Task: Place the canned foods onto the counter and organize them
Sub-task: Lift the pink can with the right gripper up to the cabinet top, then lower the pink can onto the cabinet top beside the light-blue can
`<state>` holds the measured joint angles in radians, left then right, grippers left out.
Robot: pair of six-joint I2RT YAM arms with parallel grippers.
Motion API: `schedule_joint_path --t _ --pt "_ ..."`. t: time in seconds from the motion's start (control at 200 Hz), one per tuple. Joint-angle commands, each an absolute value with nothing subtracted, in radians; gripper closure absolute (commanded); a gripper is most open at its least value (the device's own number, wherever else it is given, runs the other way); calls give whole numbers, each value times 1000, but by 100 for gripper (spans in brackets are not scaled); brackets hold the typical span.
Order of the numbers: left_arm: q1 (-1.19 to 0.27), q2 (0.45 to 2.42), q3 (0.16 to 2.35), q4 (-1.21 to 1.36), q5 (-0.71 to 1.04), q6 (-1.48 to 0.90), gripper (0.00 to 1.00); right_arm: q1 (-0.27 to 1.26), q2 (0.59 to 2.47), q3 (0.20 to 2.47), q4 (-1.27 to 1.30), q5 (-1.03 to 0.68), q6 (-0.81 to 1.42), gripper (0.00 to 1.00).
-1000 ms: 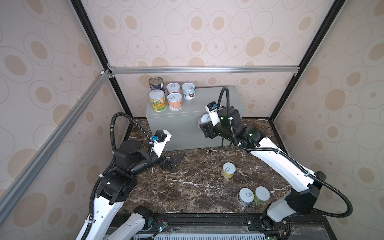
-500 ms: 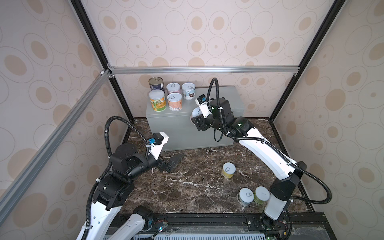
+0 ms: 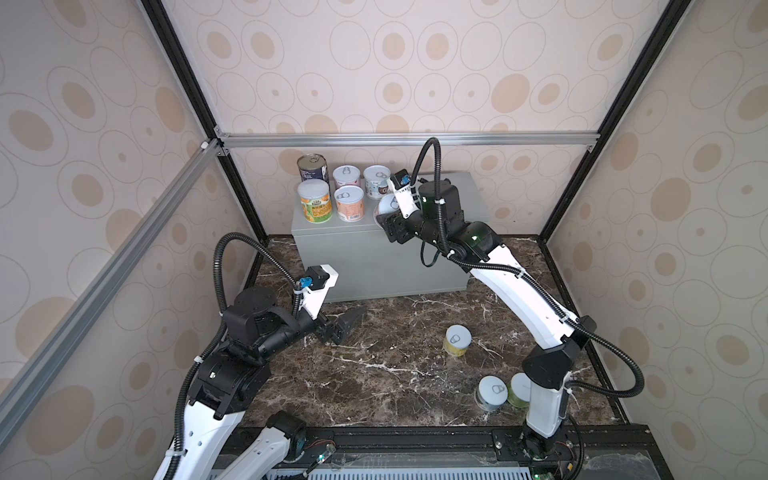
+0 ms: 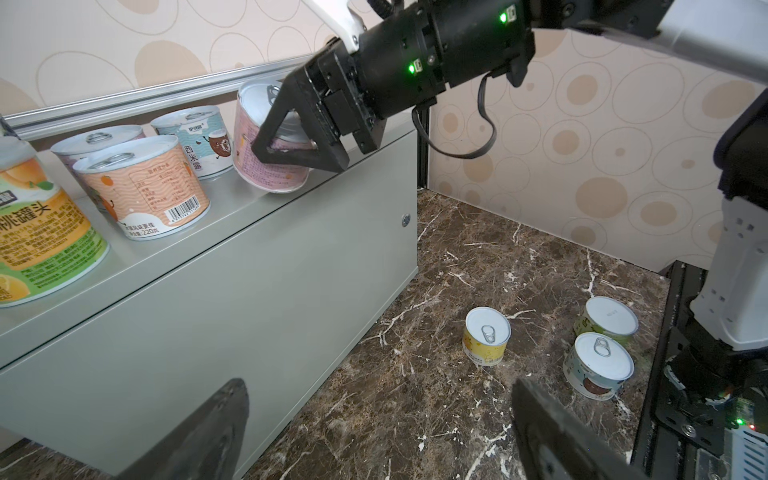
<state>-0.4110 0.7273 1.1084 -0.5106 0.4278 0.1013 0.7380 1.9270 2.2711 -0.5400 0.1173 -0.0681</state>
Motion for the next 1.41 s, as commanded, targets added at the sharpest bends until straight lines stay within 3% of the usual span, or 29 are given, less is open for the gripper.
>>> schedule_joint_path --t 0.0,0.27,1.015,1.4 --pt "-408 718 1114 -500 421 135 2 721 1983 2404 -539 100 -69 39" --pt "-409 695 1098 -502 396 143 2 705 2107 2557 -580 115 -57 31" --pt "-426 719 1098 -503 356 158 2 665 2184 2586 -540 72 -10 13" --pt "-425 753 1113 -509 360 156 2 663 2065 2330 -417 71 -19 11"
